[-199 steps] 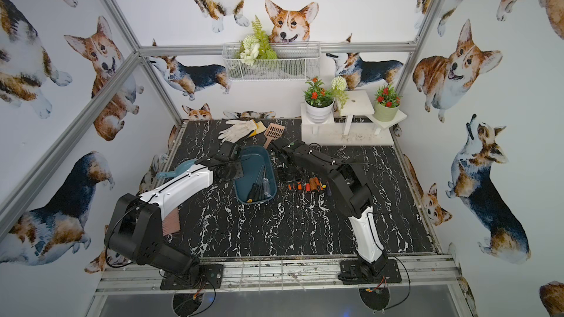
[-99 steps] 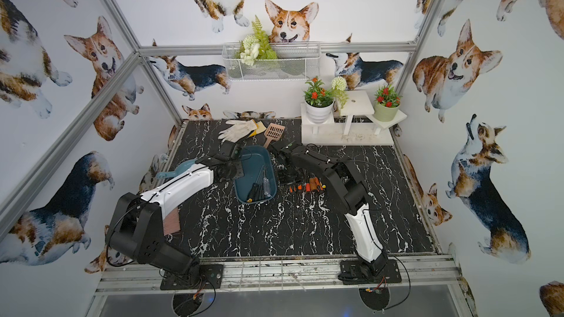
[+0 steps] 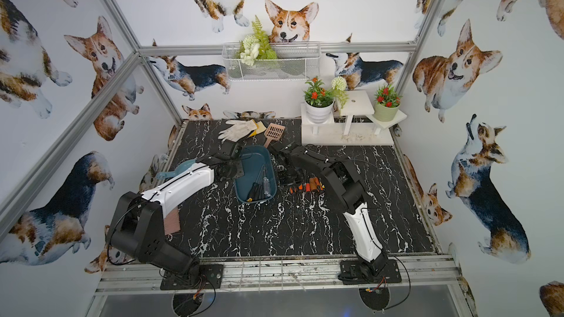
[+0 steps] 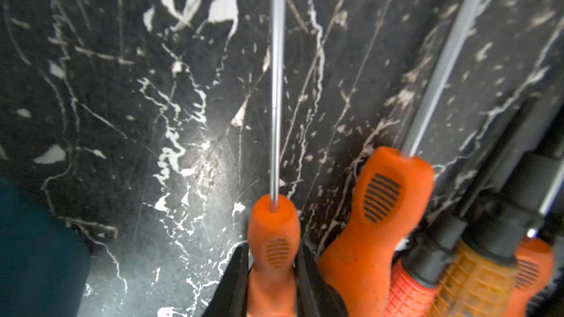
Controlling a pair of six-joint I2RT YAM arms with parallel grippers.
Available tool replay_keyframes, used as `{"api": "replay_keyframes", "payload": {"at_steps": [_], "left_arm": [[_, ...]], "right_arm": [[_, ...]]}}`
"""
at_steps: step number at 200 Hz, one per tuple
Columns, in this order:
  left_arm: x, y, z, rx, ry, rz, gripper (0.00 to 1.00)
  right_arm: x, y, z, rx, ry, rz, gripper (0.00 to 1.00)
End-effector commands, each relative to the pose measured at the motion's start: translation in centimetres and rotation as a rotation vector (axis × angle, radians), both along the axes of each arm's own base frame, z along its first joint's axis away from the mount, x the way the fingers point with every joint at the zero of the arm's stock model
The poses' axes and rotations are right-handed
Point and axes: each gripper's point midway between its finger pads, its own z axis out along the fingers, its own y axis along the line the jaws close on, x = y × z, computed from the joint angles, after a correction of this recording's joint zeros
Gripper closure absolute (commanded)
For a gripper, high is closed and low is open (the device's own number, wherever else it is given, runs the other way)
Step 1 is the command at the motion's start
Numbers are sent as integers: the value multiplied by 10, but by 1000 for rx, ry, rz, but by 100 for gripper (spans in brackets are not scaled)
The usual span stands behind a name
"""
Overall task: Take out the screwdriver from the storage box
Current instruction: Place the screwdriver at the center of the board.
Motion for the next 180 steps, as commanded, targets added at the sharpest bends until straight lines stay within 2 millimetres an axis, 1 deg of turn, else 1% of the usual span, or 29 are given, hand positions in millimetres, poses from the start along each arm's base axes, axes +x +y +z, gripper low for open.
{"api": "replay_keyframes", "payload": {"at_steps": [1, 45, 52, 104, 133, 159, 180], "left_arm": [[7, -2, 8, -13, -33, 6, 100], [7, -2, 9, -16, -34, 8, 100], [7, -2, 11, -17, -38, 9, 100], [5, -1, 9, -15, -33, 6, 100], [6, -2, 11, -17, -41, 3, 100], [7, -3, 11, -18, -41, 3, 100], [7, -3, 12, -21, -43, 2, 100]], "right_arm": [[-2, -7, -3, -32, 13, -4, 90], [-5, -8, -7, -31, 35, -7, 81], [-6, -8, -8, -31, 42, -9, 78], [-10, -11, -15, -47, 74, -21, 71], [-13, -12, -18, -45, 93, -35, 67], [-12, -10, -12, -33, 85, -36, 62], [-9, -9, -3, -19, 57, -41, 58]]}}
